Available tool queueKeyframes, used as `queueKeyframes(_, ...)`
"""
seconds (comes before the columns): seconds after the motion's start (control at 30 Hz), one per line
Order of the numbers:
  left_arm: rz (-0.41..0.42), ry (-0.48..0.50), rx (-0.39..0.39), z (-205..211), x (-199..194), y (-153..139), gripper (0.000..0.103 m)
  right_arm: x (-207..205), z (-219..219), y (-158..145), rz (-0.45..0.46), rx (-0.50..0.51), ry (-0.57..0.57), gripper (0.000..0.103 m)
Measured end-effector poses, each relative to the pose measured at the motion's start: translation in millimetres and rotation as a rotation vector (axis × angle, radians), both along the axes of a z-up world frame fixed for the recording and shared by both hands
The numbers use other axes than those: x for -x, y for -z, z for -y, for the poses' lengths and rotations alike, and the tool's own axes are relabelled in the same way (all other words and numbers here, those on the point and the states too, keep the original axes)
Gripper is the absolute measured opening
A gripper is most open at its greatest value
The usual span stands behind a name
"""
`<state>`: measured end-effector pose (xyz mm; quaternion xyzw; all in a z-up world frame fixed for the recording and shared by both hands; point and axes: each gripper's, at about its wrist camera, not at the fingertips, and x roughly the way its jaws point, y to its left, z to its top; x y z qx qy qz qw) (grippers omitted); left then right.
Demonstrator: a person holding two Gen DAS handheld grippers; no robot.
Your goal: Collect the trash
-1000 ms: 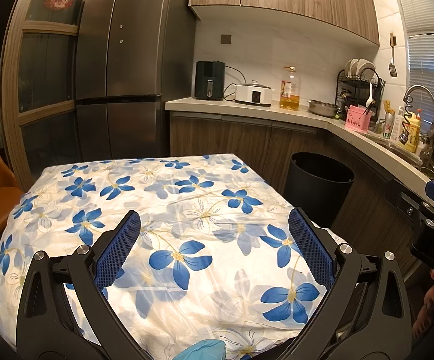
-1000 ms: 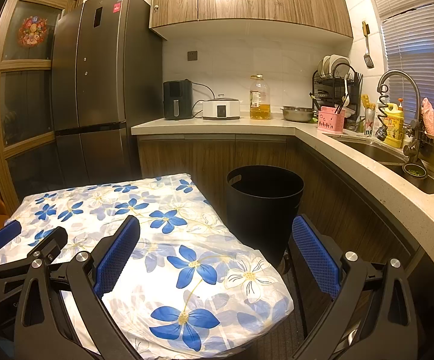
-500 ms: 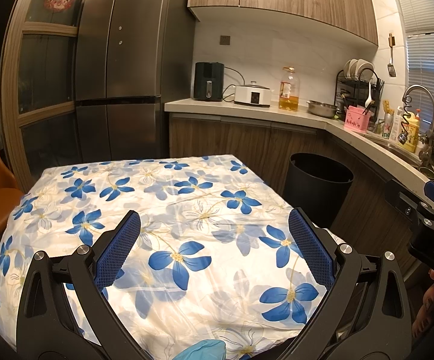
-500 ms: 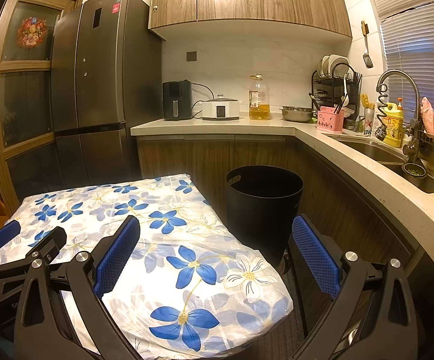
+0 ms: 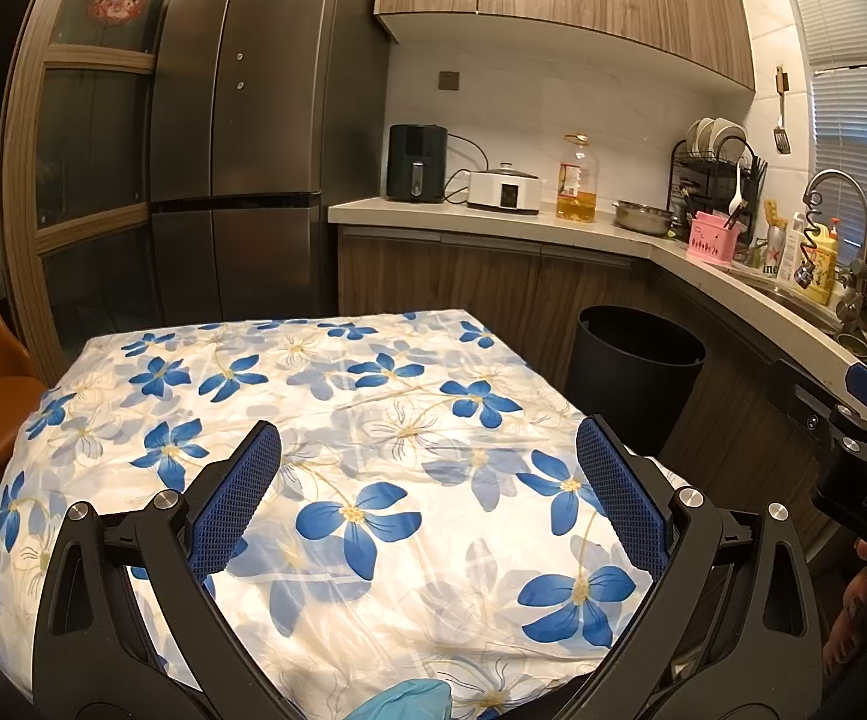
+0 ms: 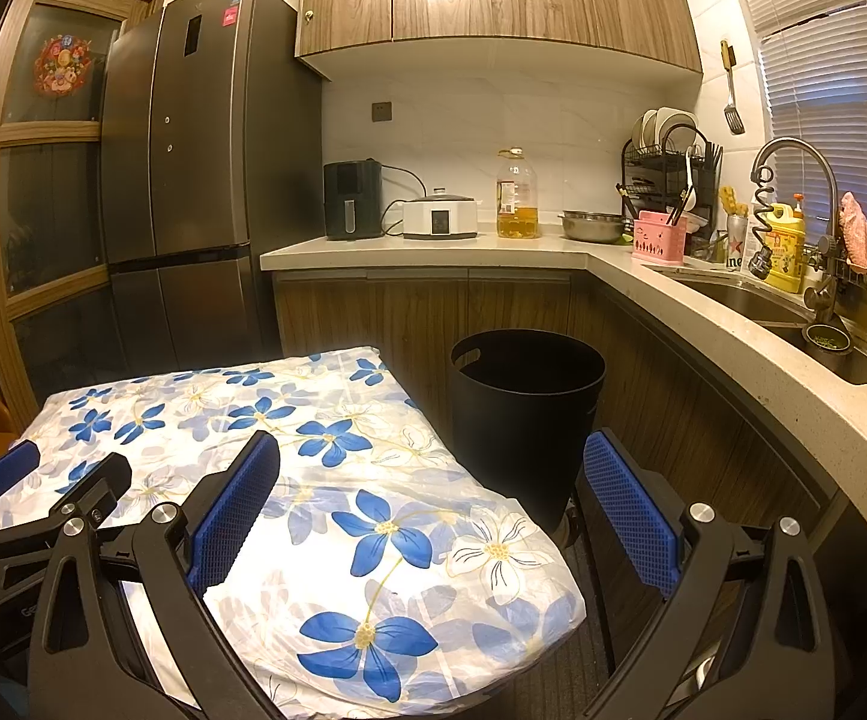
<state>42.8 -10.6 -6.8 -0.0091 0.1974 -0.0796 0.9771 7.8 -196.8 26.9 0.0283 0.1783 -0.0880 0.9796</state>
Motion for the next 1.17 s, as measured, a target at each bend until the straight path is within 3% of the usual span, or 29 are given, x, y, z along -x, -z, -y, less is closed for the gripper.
queueKeyframes(0.47,0.017,0.029,0.019,0.4,4.6,-8.7,0.097,0.1,0.1,0.1,-0.001,-0.002,0.002,0.098)
queueKeyframes(0.9,0.044,-0.024,0.023,-11.2,3.0,-6.3,0.096,1.1,-0.2,1.3,0.0,-0.003,0.004,0.098)
queueKeyframes(1.17,0.019,-0.005,0.038,-11.4,0.8,-4.9,0.097,2.1,-1.3,2.6,0.001,-0.006,0.004,0.098)
